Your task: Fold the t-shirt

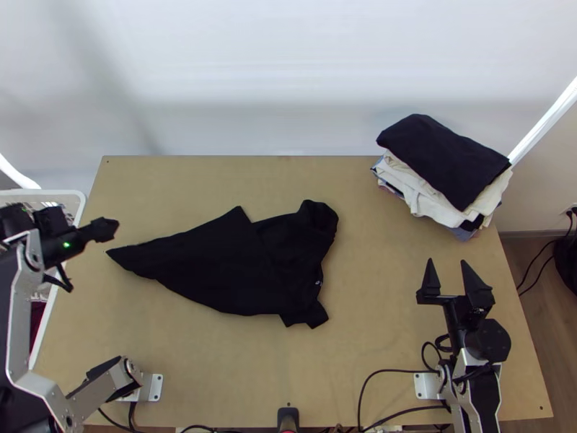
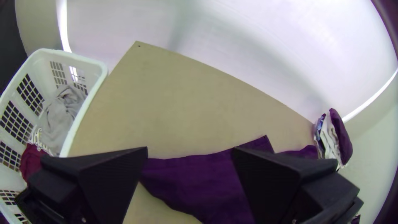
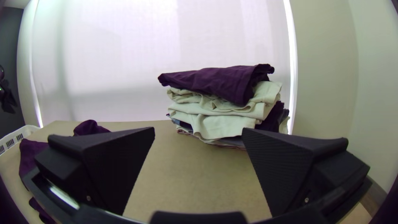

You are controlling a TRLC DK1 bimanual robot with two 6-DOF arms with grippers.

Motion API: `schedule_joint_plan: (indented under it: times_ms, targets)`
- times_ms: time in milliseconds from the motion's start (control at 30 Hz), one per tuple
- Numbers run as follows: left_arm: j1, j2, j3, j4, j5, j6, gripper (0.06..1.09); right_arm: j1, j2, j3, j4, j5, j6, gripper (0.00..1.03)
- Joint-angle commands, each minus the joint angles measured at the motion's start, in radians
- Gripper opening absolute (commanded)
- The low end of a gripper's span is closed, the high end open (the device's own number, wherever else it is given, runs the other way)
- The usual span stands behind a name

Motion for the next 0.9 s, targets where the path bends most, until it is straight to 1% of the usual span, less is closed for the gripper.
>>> schedule_joint_plan:
  times_ms: [0, 67, 100, 167, 200, 300, 367, 433, 467, 600, 667, 700, 767, 833, 867]
  targets:
    - [-0.038, 0.029, 0.083, -0.15, -0.005, 0.14, 1.03, 0.001, 0.003, -0.004, -0.02, 0.008, 0.007, 0.98]
    - [-0.127, 0.034, 0.124, -0.282, -0.003, 0.218, 1.03, 0.001, 0.003, -0.004, -0.02, 0.008, 0.007, 0.98]
    - [-0.162, 0.034, 0.14, -0.308, 0.0, 0.229, 1.03, 0.001, 0.003, -0.004, -0.02, 0.008, 0.007, 0.98]
    - [-0.268, 0.04, 0.173, -0.379, 0.003, 0.256, 0.95, 0.001, 0.003, -0.004, -0.02, 0.008, 0.007, 0.98]
    - [-0.308, 0.042, 0.184, -0.38, 0.004, 0.256, 0.93, 0.001, 0.003, -0.004, -0.02, 0.008, 0.007, 0.98]
    - [-0.447, 0.068, 0.212, -0.382, 0.008, 0.223, 0.77, 0.001, 0.003, -0.004, -0.02, 0.008, 0.007, 0.98]
    - [-0.506, 0.103, 0.216, -0.37, 0.009, 0.212, 0.59, 0.001, 0.003, -0.004, -0.02, 0.008, 0.007, 0.98]
    - [-0.536, 0.146, 0.203, -0.287, 0.009, 0.198, 0.4, 0.001, 0.003, -0.004, -0.02, 0.008, 0.007, 0.98]
    - [-0.549, 0.172, 0.204, -0.268, 0.008, 0.207, 0.38, 0.001, 0.003, -0.004, -0.02, 0.008, 0.007, 0.98]
    - [-0.565, 0.266, 0.227, -0.204, 0.008, 0.229, 0.38, 0.001, 0.003, -0.004, -0.02, 0.008, 0.007, 0.98]
    - [-0.579, 0.295, 0.235, -0.195, 0.006, 0.246, 0.38, 0.001, 0.003, -0.004, -0.02, 0.008, 0.007, 0.98]
    - [-0.584, 0.304, 0.232, -0.182, 0.006, 0.261, 0.41, 0.001, 0.003, -0.004, -0.02, 0.008, 0.007, 0.98]
    - [-0.593, 0.329, 0.226, -0.153, 0.003, 0.284, 0.42, 0.001, 0.003, -0.004, -0.02, 0.008, 0.007, 0.98]
    - [-0.601, 0.379, 0.23, -0.138, -0.011, 0.305, 0.42, 0.001, 0.003, -0.004, -0.02, 0.008, 0.007, 0.98]
    - [-0.605, 0.407, 0.236, -0.133, -0.029, 0.328, 0.44, 0.001, 0.003, -0.004, -0.02, 0.008, 0.007, 0.98]
